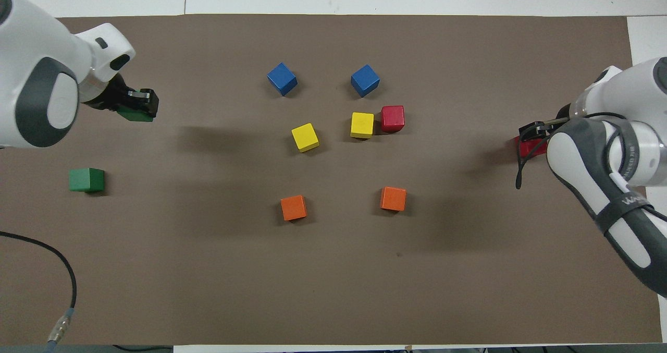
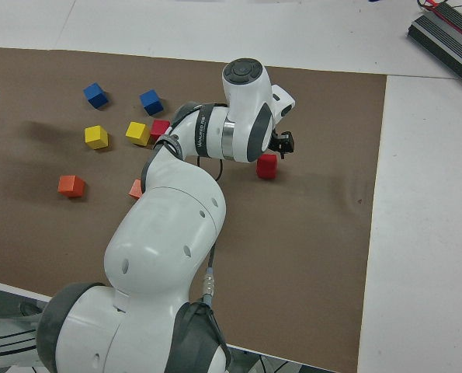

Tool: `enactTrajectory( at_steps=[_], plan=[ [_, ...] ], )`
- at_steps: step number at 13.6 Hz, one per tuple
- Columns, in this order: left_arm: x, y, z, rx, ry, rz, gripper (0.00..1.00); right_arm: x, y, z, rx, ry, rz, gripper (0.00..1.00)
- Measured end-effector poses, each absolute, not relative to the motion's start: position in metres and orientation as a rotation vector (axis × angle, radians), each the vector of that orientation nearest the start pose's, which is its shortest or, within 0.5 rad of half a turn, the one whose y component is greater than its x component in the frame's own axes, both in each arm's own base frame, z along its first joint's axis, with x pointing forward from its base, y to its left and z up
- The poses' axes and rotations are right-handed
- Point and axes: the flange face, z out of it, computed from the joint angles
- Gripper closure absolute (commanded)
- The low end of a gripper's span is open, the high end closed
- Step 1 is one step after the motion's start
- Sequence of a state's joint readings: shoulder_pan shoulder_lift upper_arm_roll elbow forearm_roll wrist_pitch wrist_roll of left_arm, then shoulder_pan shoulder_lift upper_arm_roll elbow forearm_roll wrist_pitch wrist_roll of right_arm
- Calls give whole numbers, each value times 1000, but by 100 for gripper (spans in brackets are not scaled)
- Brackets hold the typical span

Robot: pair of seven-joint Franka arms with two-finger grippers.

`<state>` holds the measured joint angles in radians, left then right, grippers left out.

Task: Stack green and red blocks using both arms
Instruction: 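Carry the green cube beside the first while the right gripper releases red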

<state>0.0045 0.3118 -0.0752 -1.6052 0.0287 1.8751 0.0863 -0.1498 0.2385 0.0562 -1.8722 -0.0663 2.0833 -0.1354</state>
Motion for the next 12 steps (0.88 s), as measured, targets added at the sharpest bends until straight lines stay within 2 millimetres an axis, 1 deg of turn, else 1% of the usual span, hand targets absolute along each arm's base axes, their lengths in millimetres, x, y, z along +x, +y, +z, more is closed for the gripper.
enactTrajectory(
  at_steps=[1, 2, 3, 4, 5, 6, 7, 8, 9, 10, 11, 12],
  plan=[
    [640, -12, 446, -3124, 296, 81, 100, 612, -61, 418, -3181, -115, 62, 0],
    [632, 14, 442, -3122, 335, 100, 100, 615, -55, 448, -3182, -123, 55, 0],
    [624, 41, 437, -3122, 374, 116, 100, 620, -42, 475, -3182, -133, 26, 0],
    [617, 66, 432, -3125, 401, 118, 100, 625, -24, 492, -3177, -123, -13, 0],
    [610, 89, 426, -3131, 422, 111, 100, 629, -1, 499, -3165, -93, -43, 0],
    [603, 109, 421, -3134, 438, 96, 100, 633, 28, 498, -3159, -59, -64, 0],
    [597, 125, 415, -3134, 444, 79, 100, 636, 62, 492, -3153, -26, -96, 0],
    [590, 137, 409, -3137, 445, 60, 100, 637, 99, 484, -3145, 8, -112, 0],
    [584, 144, 403, -3142, 438, 39, 100, 636, 130, 476, -3139, 49, -110, 0],
    [579, 148, 396, -3147, 430, 16, 100, 636, 153, 467, -3135, 96, -106, 0],
    [573, 149, 389, -3150, 423, 0, 100, 639, 168, 460, -3129, 134, -112, 0],
    [567, 149, 382, -3149, 419, -8, 100, 644, 177, 455, -3122, 156, -120, 0]
  ],
)
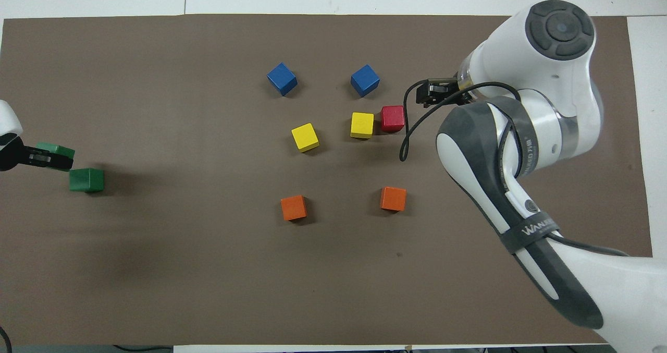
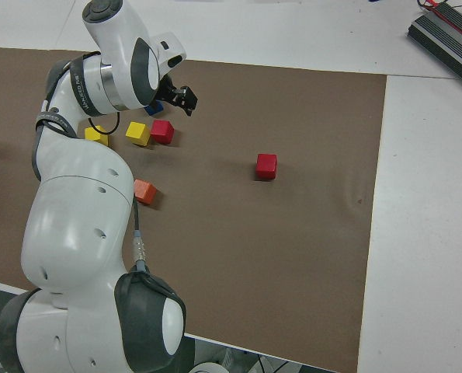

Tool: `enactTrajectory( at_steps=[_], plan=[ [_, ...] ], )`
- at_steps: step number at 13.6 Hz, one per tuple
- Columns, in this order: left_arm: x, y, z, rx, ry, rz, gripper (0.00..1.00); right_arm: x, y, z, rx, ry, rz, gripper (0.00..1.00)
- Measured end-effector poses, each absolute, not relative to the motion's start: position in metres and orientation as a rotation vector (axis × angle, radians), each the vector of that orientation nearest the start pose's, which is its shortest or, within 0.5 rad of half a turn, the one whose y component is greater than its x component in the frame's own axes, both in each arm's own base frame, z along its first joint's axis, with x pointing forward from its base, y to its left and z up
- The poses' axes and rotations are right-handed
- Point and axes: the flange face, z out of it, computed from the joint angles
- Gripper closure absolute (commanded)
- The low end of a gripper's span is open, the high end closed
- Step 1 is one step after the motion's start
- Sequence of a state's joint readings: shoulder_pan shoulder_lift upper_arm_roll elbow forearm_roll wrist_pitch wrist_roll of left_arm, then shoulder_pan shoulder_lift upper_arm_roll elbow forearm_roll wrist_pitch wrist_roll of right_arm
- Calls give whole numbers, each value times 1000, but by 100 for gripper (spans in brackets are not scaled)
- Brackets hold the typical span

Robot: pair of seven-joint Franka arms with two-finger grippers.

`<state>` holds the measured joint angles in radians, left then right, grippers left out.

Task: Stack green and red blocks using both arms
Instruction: 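Carry the green cube beside the first while the right gripper releases red, then grasp the red cube beside the yellow cube with the right gripper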

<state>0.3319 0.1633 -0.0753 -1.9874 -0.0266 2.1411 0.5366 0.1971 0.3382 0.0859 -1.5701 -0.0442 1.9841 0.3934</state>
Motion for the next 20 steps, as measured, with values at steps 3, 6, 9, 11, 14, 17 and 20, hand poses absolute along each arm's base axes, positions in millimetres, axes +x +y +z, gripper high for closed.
enactTrajectory(
  at_steps=[3, 6, 9, 11, 14, 17, 20],
  plan=[
    [551, 144, 371, -3147, 419, -6, 100, 673, 180, 429, -3091, 192, -194, 0],
    [540, 141, 363, -3152, 397, -45, 100, 686, 186, 401, -3093, 169, -241, 0],
    [528, 145, 354, -3165, 354, -64, 100, 679, 209, 394, -3105, 114, -224, 0],
    [525, 150, 353, -3167, 340, -64, 100, 677, 218, 396, -3104, 104, -233, 0],
    [525, 151, 354, -3167, 333, -75, 100, 676, 219, 397, -3103, 101, -237, 0],
    [525, 148, 353, -3173, 325, -90, 100, 676, 221, 392, -3106, 97, -225, 0],
    [523, 148, 349, -3159, 319, -132, 100, 671, 240, 374, -3115, 56, -188, 0]
  ],
)
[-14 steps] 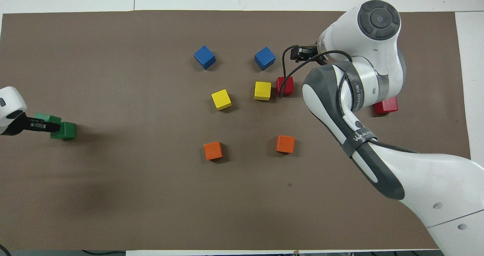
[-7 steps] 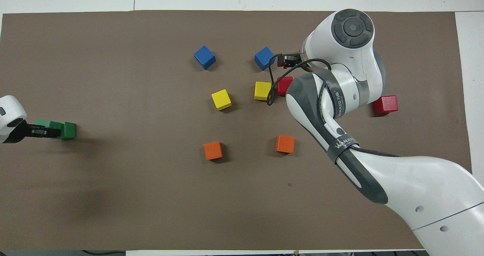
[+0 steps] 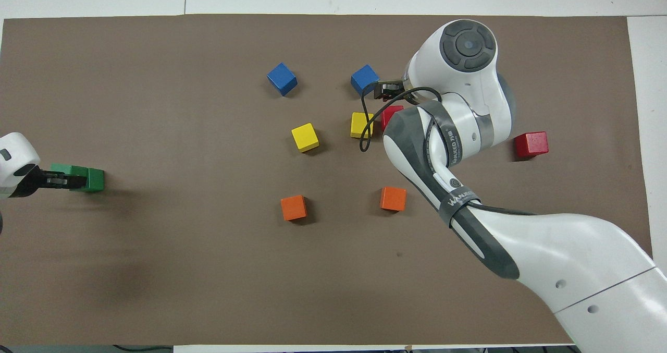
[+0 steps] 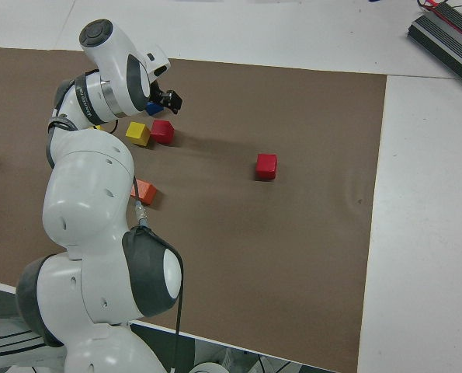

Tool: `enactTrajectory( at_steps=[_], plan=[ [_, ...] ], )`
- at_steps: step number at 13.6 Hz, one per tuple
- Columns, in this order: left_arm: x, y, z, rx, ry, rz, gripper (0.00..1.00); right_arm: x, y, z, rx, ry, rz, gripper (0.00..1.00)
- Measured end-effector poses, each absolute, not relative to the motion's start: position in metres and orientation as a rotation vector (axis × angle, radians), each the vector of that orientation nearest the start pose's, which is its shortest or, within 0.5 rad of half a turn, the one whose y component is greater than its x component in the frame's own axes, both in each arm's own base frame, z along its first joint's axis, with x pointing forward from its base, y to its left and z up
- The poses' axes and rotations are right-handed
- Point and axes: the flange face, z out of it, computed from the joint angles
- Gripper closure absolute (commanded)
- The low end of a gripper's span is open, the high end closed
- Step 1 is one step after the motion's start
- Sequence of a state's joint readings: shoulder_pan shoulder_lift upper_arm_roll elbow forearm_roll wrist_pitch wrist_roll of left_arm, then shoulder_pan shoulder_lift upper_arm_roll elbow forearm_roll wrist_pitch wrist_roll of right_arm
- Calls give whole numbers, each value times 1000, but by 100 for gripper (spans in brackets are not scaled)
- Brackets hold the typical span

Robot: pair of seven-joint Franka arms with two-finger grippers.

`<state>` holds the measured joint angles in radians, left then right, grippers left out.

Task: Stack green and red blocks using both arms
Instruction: 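Grasp the red cube beside the yellow cube with the right gripper, then lift the red cube with the right gripper while the left gripper withdraws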

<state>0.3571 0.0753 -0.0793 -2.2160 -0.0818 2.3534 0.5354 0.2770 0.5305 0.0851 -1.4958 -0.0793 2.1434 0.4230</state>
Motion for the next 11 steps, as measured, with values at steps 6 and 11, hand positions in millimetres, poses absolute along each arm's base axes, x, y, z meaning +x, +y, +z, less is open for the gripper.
enactTrajectory(
  at_steps=[6, 11],
  plan=[
    [516, 145, 349, -3149, 317, -156, 0, 675, 247, 341, -3110, 44, -182, 0],
    [515, 143, 347, -3151, 320, -150, 0, 680, 249, 338, -3086, 45, -244, 0]
  ],
)
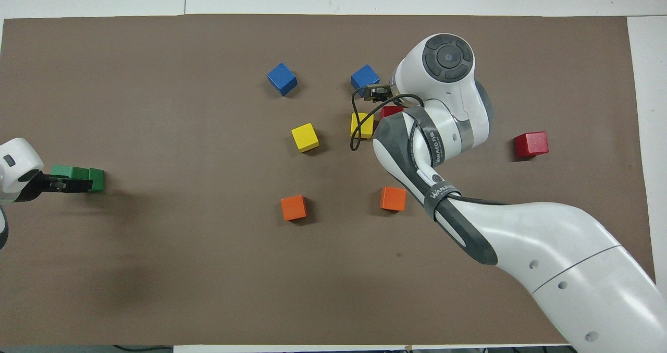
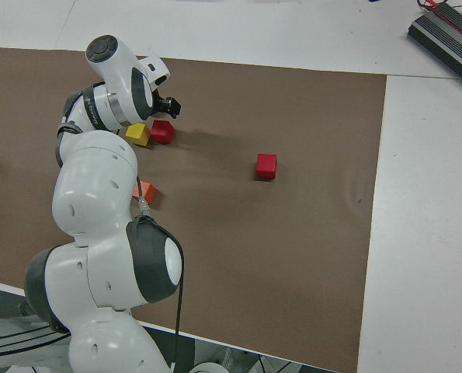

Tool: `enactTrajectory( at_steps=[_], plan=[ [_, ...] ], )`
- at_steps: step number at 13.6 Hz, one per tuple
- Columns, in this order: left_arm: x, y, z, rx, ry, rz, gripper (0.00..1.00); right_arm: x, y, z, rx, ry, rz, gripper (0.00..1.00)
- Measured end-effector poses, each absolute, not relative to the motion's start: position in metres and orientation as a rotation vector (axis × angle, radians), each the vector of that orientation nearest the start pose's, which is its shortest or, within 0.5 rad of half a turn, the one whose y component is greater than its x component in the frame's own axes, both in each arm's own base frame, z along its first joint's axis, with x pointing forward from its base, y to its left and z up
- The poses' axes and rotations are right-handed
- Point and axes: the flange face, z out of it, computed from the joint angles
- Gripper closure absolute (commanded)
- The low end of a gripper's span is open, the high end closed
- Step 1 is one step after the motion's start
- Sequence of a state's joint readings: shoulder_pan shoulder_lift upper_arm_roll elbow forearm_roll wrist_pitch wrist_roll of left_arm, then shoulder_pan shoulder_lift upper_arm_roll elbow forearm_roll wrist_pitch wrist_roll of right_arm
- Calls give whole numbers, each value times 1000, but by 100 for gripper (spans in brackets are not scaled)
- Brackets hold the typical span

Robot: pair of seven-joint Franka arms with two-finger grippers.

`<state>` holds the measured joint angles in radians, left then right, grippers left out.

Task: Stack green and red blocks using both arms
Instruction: 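Lift the red cube with the right gripper while the left gripper withdraws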

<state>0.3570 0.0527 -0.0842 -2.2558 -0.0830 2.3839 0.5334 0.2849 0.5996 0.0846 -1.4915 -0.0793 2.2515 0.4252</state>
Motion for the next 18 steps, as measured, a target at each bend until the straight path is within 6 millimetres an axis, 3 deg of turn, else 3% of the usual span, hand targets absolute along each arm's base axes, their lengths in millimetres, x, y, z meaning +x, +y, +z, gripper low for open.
enactTrajectory(
  at_steps=[2, 4, 9, 12, 14, 18],
  plan=[
    [517, 143, 350, -3150, 322, -155, 0, 680, 250, 336, -3087, 46, -242, 0],
    [526, 145, 368, -3155, 328, -150, 0, 680, 249, 333, -3089, 45, -235, 0],
    [559, 150, 464, -3163, 351, -161, 0, 678, 249, 322, -3097, 45, -208, 0],
    [563, 148, 503, -3177, 202, -188, 0, 675, 249, 315, -3103, 43, -189, 0],
    [566, 128, 535, -3195, 1, -182, 0, 674, 249, 313, -3105, 42, -181, 0],
    [566, 76, 597, -3193, -229, -101, 0, 671, 248, 307, -3109, 41, -166, 0]
  ],
)
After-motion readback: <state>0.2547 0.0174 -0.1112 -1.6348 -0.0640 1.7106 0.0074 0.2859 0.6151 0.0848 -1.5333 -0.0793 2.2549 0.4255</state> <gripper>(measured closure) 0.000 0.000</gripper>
